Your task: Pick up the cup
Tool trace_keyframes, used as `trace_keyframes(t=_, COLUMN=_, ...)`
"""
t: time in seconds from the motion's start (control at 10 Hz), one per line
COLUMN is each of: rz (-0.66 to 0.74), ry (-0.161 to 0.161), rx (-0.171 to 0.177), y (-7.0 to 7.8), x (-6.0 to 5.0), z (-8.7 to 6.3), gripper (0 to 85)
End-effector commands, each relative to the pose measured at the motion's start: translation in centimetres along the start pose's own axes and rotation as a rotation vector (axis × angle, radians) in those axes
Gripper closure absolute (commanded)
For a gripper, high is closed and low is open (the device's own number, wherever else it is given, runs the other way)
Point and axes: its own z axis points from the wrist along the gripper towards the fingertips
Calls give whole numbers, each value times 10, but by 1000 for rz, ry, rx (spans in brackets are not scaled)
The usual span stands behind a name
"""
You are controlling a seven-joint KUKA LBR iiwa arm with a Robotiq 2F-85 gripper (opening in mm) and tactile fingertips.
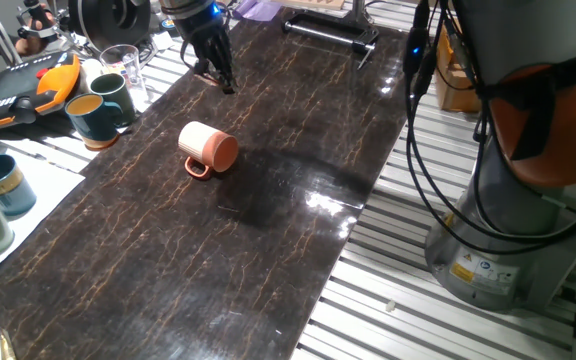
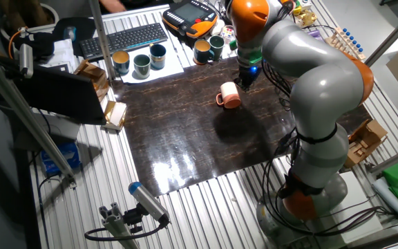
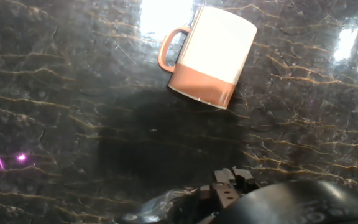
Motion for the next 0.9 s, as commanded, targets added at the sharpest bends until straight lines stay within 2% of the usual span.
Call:
trace_keyframes(t=0.0, rz=-1, ry=0, rx=0, y=0, x=0, z=0, gripper=843)
trace_keyframes(t=0.1, rz=8, ry=0, rx=0, y=0, x=0, z=0, gripper=843)
trace_keyframes(t=0.2, rz=51, ry=-30, rx=4, y=0, x=0, z=0, gripper=843)
trace_keyframes(t=0.3, rz=124, ry=-90, rx=42, y=0, x=0, z=0, gripper=843)
trace_keyframes(t=0.4, rz=162, ry=-101, rx=95, y=0, x=0, z=0, gripper=843)
trace_keyframes(t=0.5, rz=122, ry=-89, rx=156, y=0, x=0, z=0, gripper=843)
trace_keyframes(t=0.6, rz=117, ry=-71, rx=86, y=0, x=0, z=0, gripper=843)
trace_keyframes(t=0.7, rz=99, ry=-72, rx=67, y=0, x=0, z=0, gripper=843)
trace_keyframes(t=0.8, rz=95, ry=-79, rx=78, y=0, x=0, z=0, gripper=843)
